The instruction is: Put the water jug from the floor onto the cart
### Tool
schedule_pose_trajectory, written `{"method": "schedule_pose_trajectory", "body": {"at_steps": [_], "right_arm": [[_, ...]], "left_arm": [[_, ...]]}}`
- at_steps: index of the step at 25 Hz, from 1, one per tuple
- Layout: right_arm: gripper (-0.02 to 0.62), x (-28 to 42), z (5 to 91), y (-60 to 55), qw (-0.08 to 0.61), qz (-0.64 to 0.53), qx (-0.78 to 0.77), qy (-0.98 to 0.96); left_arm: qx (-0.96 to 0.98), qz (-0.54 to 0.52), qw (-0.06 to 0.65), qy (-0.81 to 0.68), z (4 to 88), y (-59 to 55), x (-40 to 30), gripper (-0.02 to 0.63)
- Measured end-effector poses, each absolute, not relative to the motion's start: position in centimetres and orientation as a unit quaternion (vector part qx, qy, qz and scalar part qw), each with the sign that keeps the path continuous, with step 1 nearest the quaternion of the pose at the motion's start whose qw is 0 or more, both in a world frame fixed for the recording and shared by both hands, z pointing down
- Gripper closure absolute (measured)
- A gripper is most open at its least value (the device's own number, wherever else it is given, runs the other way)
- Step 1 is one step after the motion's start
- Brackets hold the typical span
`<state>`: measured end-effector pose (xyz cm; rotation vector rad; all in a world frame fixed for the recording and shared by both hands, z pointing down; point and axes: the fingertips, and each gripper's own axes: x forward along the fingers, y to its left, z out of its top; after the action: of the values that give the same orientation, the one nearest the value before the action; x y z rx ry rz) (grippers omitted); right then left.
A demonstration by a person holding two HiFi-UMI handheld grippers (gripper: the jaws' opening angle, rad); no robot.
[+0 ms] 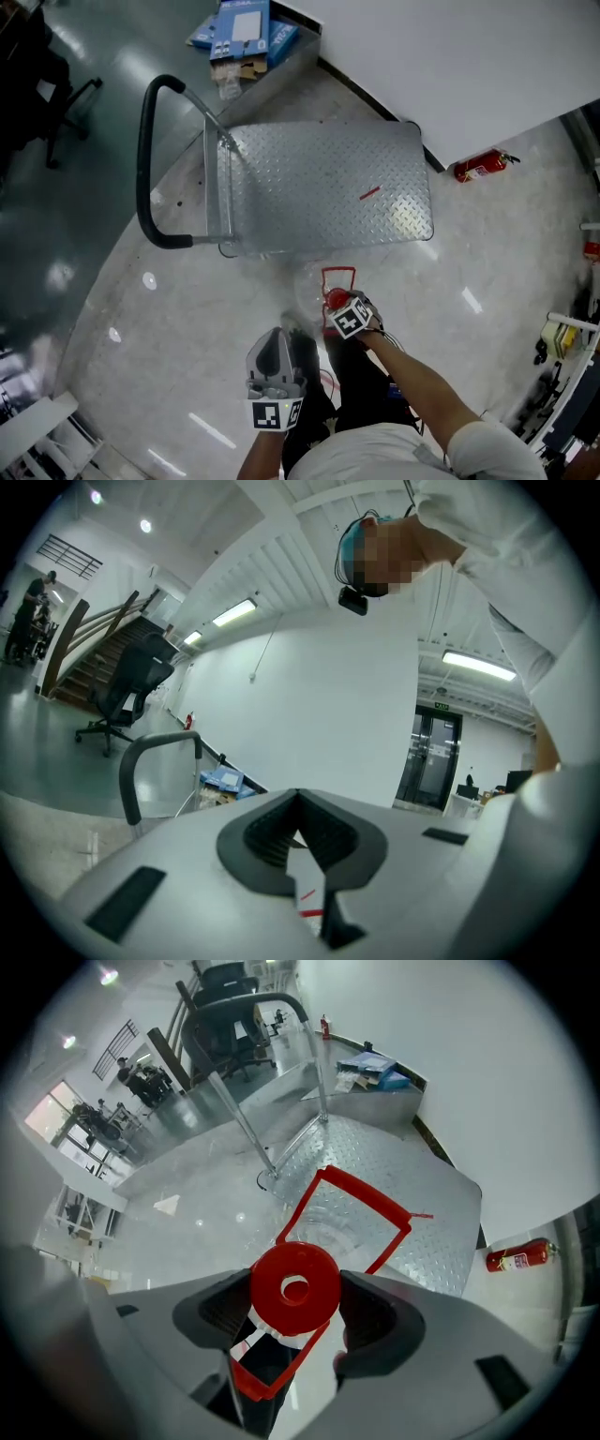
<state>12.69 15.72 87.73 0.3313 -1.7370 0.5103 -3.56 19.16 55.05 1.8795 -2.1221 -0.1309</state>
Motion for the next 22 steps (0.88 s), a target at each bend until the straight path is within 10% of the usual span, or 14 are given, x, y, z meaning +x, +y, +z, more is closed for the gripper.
{"method": "schedule_pose_trajectory", "body": {"at_steps": [22], "right_arm": [[0.301, 11.2, 73.1, -2.0, 0.572, 0.151, 0.162, -0.790]], "left_arm": [[0.656, -0.078, 0.084, -0.746, 44.1, 5.8, -6.2, 0.603]]}}
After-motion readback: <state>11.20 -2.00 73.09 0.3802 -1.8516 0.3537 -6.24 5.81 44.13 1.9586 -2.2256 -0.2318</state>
